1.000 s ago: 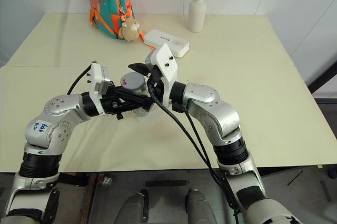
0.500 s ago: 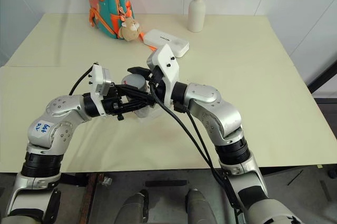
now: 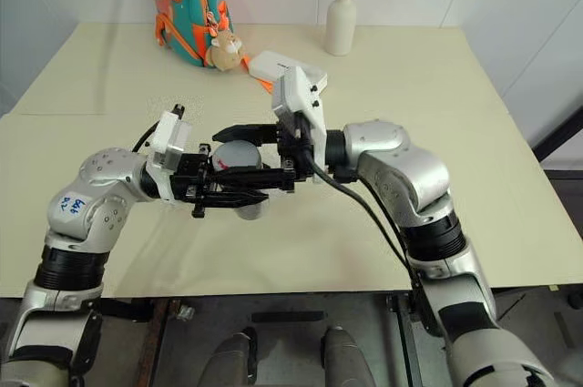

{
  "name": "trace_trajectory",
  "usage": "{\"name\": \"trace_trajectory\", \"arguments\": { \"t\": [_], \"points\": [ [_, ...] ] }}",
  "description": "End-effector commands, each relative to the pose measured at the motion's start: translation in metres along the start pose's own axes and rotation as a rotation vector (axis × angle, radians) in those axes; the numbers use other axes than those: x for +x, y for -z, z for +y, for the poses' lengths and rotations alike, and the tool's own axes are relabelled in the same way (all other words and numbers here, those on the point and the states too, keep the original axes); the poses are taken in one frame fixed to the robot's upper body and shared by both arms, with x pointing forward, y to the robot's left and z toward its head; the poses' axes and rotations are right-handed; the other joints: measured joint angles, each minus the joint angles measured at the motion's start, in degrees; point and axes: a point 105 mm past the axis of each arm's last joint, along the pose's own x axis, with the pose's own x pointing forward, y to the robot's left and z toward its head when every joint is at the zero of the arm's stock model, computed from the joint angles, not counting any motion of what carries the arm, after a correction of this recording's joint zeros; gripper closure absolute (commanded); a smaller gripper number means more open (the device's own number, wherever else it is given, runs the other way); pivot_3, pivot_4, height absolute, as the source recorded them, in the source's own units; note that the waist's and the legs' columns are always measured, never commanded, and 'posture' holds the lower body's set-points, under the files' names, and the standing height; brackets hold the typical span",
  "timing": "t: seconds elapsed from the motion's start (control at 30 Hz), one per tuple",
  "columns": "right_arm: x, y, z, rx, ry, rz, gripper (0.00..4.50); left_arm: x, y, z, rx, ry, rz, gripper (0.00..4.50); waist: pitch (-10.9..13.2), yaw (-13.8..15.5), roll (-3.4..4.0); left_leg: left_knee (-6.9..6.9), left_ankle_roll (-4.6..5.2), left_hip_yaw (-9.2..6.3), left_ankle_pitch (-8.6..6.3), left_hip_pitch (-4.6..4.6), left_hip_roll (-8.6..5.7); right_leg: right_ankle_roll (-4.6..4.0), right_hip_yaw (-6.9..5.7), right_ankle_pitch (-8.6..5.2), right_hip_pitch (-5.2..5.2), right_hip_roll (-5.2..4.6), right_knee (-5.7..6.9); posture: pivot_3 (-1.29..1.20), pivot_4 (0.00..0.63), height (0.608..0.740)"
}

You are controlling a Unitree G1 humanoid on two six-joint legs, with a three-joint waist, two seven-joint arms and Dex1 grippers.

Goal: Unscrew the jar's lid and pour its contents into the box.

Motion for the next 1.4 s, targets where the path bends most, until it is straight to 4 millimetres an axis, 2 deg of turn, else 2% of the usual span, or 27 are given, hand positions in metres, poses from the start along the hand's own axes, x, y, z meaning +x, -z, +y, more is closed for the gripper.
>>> {"name": "trace_trajectory", "arguments": {
  "t": [0.03, 0.3, 0.47, 0.5, 0.67, 0.83, 1.0, 1.2, 1.4],
  "points": [
    [-0.022, -0.008, -0.006, -0.026, -0.001, 0.011, 1.94, -0.019, -0.018, 0.003, 0.056, 0.007, -0.068, 2.53, 0.0, -0.1, 0.00, 0.00, 0.00, 0.00, 0.00, 0.00, 0.02, 0.00, 0.00, 0.00, 0.00, 0.01, 0.01, 0.00, 0.150, 0.740],
    [-0.022, -0.011, -0.013, -0.042, 0.030, -0.015, 1.94, -0.019, -0.017, 0.003, 0.074, -0.014, -0.074, 2.53, 0.0, 0.0, 0.01, 0.09, 0.02, -0.01, -0.02, -0.11, 0.08, 0.04, 0.01, -0.03, -0.06, 0.06, 0.02, 0.00, 0.150, 0.740],
    [-0.021, -0.016, -0.014, -0.019, 0.035, -0.052, 0.21, -0.019, -0.016, 0.002, 0.080, -0.020, -0.069, 2.53, 0.0, 0.0, 0.05, 0.14, 0.02, -0.01, -0.02, -0.11, 0.08, 0.04, 0.01, -0.03, -0.06, 0.06, 0.07, 0.00, 0.150, 0.740],
    [-0.021, -0.018, -0.015, -0.026, 0.042, -0.063, 0.01, -0.019, -0.016, 0.002, 0.081, -0.023, -0.071, 2.53, 0.0, 0.1, 0.06, 0.15, 0.02, -0.01, -0.02, -0.11, 0.08, 0.04, 0.02, -0.03, -0.07, 0.06, 0.08, 0.00, 0.150, 0.740],
    [-0.022, -0.031, -0.021, -0.070, 0.104, -0.122, 0.01, -0.019, -0.014, 0.002, 0.080, -0.047, -0.076, 2.53, 0.0, 0.0, 0.07, 0.14, 0.02, -0.01, -0.02, -0.11, 0.08, 0.04, 0.02, -0.03, -0.07, 0.07, 0.09, 0.00, 0.150, 0.740],
    [-0.014, -0.033, -0.014, -0.065, 0.109, -0.135, 0.01, -0.020, -0.013, 0.005, 0.080, -0.083, -0.080, 2.53, 0.0, 0.0, 0.07, 0.14, 0.02, -0.01, -0.02, -0.14, 0.08, 0.04, 0.02, -0.03, -0.09, 0.07, 0.09, 0.00, 0.150, 0.740],
    [0.005, -0.028, -0.001, -0.040, 0.088, -0.132, 0.01, -0.019, -0.009, 0.006, 0.049, -0.101, -0.081, 2.53, 0.0, 0.0, 0.07, 0.14, 0.02, -0.01, -0.02, -0.14, 0.09, 0.04, 0.02, -0.03, -0.10, 0.07, 0.12, 0.00, 0.150, 0.740],
    [0.014, -0.017, -0.012, -0.051, 0.177, -0.090, 0.01, -0.019, -0.009, 0.007, 0.031, -0.110, -0.088, 2.53, 0.0, 0.1, 0.07, 0.17, 0.02, -0.01, -0.01, -0.13, 0.08, 0.04, 0.02, -0.03, -0.12, 0.07, 0.17, 0.00, 0.150, 0.740],
    [0.019, -0.013, -0.015, -0.083, 0.191, -0.073, 0.01, -0.018, -0.009, 0.010, 0.029, -0.132, -0.091, 2.53, 0.0, 0.0, 0.07, 0.18, 0.02, -0.01, -0.01, -0.15, 0.09, 0.04, 0.02, -0.03, -0.12, 0.08, 0.17, 0.00, 0.150, 0.740]
  ]
}}
